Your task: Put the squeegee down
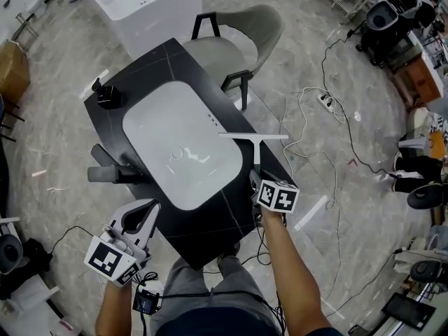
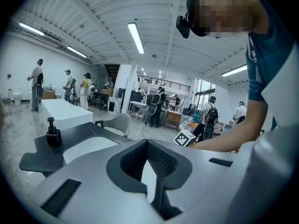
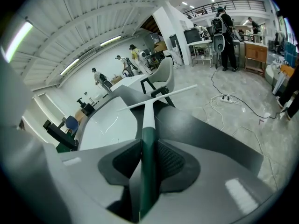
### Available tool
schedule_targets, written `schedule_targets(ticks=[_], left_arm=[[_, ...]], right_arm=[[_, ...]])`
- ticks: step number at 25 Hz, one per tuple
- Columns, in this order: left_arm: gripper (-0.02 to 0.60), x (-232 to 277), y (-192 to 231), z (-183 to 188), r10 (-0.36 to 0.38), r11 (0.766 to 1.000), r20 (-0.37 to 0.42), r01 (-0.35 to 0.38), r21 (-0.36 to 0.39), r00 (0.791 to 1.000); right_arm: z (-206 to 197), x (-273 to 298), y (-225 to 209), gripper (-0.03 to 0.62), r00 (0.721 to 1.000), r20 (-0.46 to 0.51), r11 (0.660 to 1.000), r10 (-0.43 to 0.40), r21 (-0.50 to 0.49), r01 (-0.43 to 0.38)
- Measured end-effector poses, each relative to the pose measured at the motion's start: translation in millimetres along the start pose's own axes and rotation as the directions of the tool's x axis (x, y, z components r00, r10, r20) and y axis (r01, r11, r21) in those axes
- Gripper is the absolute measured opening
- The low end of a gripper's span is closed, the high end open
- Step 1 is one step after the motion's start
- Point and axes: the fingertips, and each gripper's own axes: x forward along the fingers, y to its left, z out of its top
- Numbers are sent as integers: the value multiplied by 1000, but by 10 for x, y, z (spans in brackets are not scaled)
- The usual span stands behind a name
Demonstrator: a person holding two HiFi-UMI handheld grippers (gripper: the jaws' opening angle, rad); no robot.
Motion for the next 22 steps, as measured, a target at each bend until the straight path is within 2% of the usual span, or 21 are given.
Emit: schedule_targets(ticks=[9, 22], left_arm=[[3, -139, -105, 182, 11, 1000, 29, -11, 17, 1000], [3, -457, -330, 490, 53, 998, 82, -56, 37, 995]], right_arm=[[259, -398, 46, 122, 998, 58, 1000, -10, -22, 11], [714, -1339, 253, 91, 979, 201, 998, 45, -55, -35]])
